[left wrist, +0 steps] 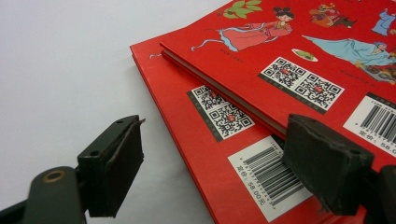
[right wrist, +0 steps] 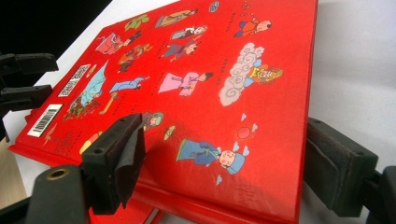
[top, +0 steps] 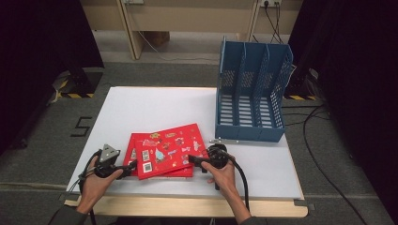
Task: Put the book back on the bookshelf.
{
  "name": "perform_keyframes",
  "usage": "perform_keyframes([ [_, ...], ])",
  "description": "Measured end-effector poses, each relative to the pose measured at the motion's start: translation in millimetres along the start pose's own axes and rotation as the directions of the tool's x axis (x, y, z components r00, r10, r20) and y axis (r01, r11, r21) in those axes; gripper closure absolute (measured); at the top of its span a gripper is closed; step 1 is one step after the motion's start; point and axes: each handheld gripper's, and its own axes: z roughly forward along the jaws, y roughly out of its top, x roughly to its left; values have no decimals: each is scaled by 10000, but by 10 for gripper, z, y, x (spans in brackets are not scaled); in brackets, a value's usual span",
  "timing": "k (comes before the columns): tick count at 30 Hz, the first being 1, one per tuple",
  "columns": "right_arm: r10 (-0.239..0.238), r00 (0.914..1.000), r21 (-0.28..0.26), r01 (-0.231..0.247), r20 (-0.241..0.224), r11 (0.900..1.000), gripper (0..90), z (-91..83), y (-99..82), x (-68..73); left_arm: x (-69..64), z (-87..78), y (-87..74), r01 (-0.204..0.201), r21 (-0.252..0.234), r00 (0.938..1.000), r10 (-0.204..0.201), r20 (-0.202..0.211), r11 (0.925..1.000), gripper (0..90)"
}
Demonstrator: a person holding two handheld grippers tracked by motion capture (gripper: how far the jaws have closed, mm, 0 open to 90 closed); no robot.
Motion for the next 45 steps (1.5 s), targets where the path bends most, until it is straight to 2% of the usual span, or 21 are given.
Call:
perform_keyframes([
  [3, 10, 9999, -214, -8, 106, 9998, 248, -21, 6, -3, -8, 8, 2, -25, 13, 10000, 25, -11, 10000, 191],
  [6, 33, 9999, -657, -24, 130, 9978, 307, -67, 22, 0, -20, 20, -2, -150, 37, 9999, 150, -60, 9999, 197],
  [8, 78, 10000, -1144, -76, 16, 9934, 371, -119, 55, 9, -35, 22, -2, -255, 191, 9996, 258, -145, 9995, 205],
  [12, -57, 10000, -1756, 55, -4, 9844, 432, -209, 119, 42, -77, 25, 6, -325, 107, 9994, 327, -150, 9994, 229],
  [15, -34, 9998, -2460, -9, -174, 9693, 498, -277, 171, 67, -114, 30, 13, -306, 27, 9994, 306, -131, 9995, 251],
  [18, -64, 9989, -3007, -81, -472, 9537, 548, -345, 244, 124, -145, 38, 23, -476, -15, 9988, 476, -89, 9989, 257],
  [19, -110, 9987, -3101, -50, -497, 9507, 557, -353, 254, 128, -169, 40, 31, -735, -51, 9971, 734, -215, 9973, 253],
  [21, -56, 9977, -3357, -173, -669, 9418, 574, -387, 292, 162, -188, 40, 39, -814, -89, 9966, 812, -153, 9966, 248],
  [24, -164, 9986, -3637, -34, -513, 9315, 603, -428, 336, 204, -208, 52, 51, -687, -191, 9976, 688, 77, 9975, 211],
  [28, -119, 9998, -4082, 42, -165, 9129, 631, -489, 383, 258, -243, 61, 63, -831, -191, 9951, 840, 514, 9964, 162],
  [30, -263, 9996, -4177, 200, -95, 9084, 641, -526, 422, 274, -221, 50, 68, -757, -305, 9956, 773, 525, 9967, 164],
  [33, -487, 9988, -4382, 440, 4, 8978, 662, -594, 489, 282, -130, 34, 66, -303, -388, 9983, 322, 490, 9988, 159],
  [34, -396, 9992, -4556, 373, 45, 8894, 670, -617, 503, 290, -105, 31, 65, -224, -401, 9985, 243, 498, 9989, 159],
  [38, -646, 9977, -4830, 654, 182, 8732, 690, -702, 564, 328, 6, 10, 62, 100, -502, 9988, -76, 490, 9987, 159],
  [42, -960, 9952, -5009, 921, 180, 8606, 716, -770, 650, 358, 108, 3, 52, 505, -535, 9978, -481, 467, 9973, 159],
  [45, -1197, 9928, -5211, 1076, 107, 8467, 737, -809, 745, 391, 164, -13, 44, 679, -531, 9964, -651, 539, 9963, 159],
])
